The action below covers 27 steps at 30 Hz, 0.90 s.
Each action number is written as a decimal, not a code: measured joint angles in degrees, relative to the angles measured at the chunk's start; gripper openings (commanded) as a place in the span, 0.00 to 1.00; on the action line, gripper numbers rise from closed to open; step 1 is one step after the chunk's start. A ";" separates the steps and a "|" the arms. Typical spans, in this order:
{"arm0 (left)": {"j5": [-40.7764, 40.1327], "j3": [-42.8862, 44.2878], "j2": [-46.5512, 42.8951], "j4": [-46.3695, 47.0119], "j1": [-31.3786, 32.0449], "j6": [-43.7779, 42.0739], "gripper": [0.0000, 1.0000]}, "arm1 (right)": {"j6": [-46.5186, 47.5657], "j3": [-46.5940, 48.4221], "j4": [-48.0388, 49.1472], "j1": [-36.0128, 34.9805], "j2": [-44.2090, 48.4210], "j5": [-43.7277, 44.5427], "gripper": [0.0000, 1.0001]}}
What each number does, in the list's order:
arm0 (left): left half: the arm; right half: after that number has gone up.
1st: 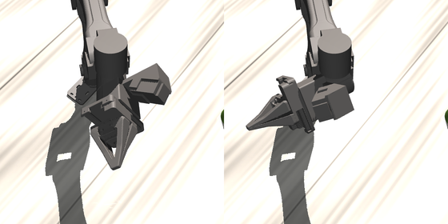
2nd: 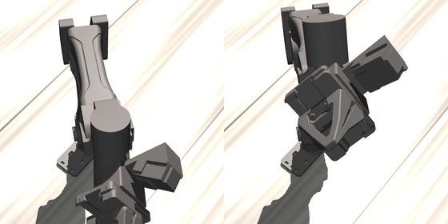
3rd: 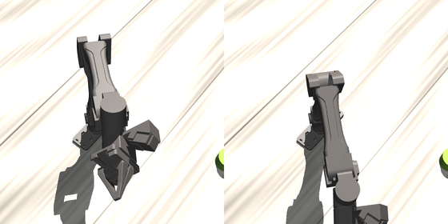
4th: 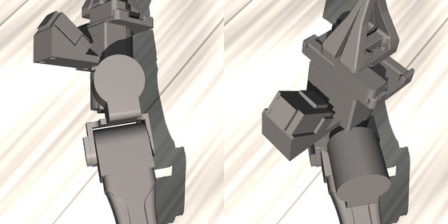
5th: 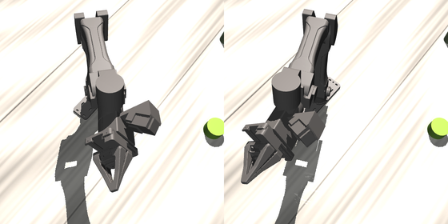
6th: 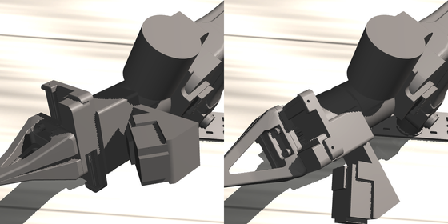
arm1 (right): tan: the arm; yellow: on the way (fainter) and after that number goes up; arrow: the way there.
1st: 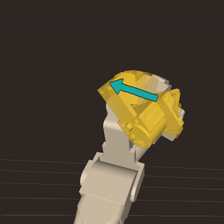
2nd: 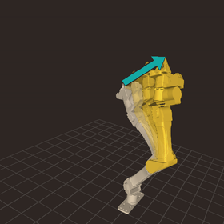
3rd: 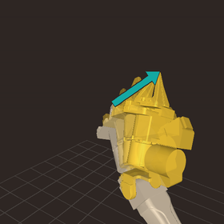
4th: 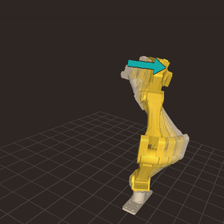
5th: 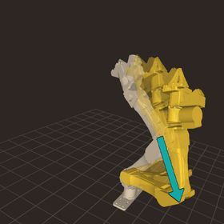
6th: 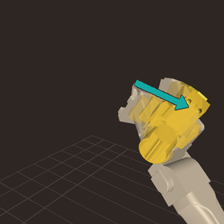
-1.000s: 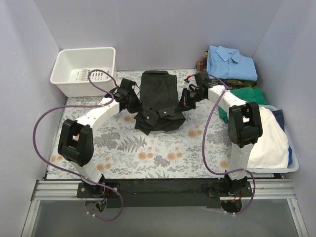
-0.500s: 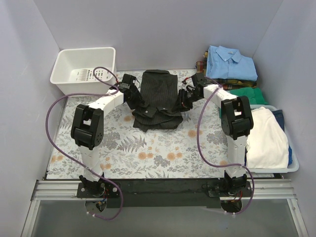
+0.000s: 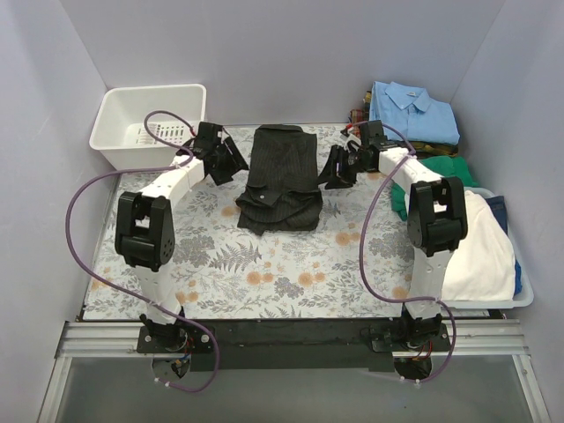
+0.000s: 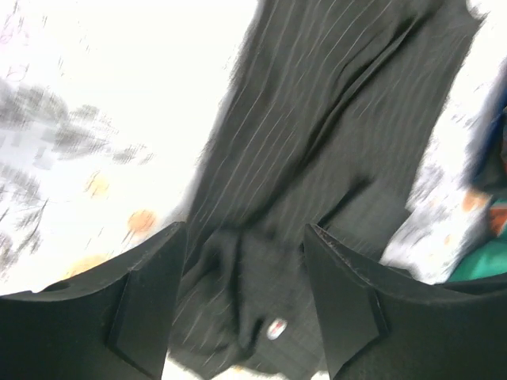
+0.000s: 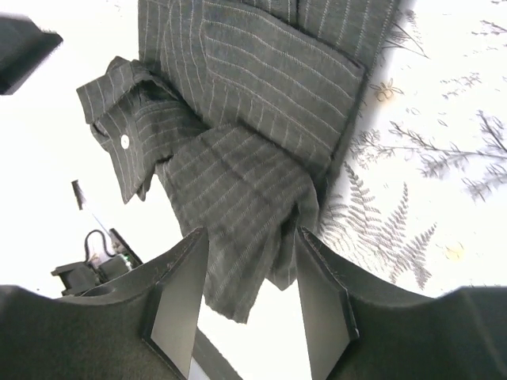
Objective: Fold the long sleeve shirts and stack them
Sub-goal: Fold the shirt
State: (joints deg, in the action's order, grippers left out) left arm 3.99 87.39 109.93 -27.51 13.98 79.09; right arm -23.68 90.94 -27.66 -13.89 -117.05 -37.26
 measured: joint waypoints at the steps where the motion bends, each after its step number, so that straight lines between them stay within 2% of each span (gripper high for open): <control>1: 0.35 -1.62 -1.01 0.13 -0.04 -0.50 0.60 | 0.17 -0.90 0.22 0.15 0.92 0.31 0.56; 8: 2.47 -17.99 -12.83 -0.72 0.13 -3.52 0.61 | 2.62 -14.53 2.27 0.28 11.69 4.57 0.55; 14: 1.81 -24.79 -17.46 -0.98 0.00 -3.50 0.58 | 3.15 -26.03 3.91 -0.04 19.58 9.75 0.54; 20: 2.84 -27.58 -16.46 -0.35 0.00 -3.98 0.46 | 5.49 -28.06 4.00 -1.68 19.67 13.77 0.52; 27: 4.90 -27.56 -11.69 0.59 2.34 -4.98 0.45 | 6.14 -23.37 3.41 -4.66 14.56 14.84 0.50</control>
State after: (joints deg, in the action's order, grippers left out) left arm 8.88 59.83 98.24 -26.92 16.32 74.11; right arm -17.54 67.57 -24.25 -18.55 -102.50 -22.41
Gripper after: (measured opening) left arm 0.455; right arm 0.511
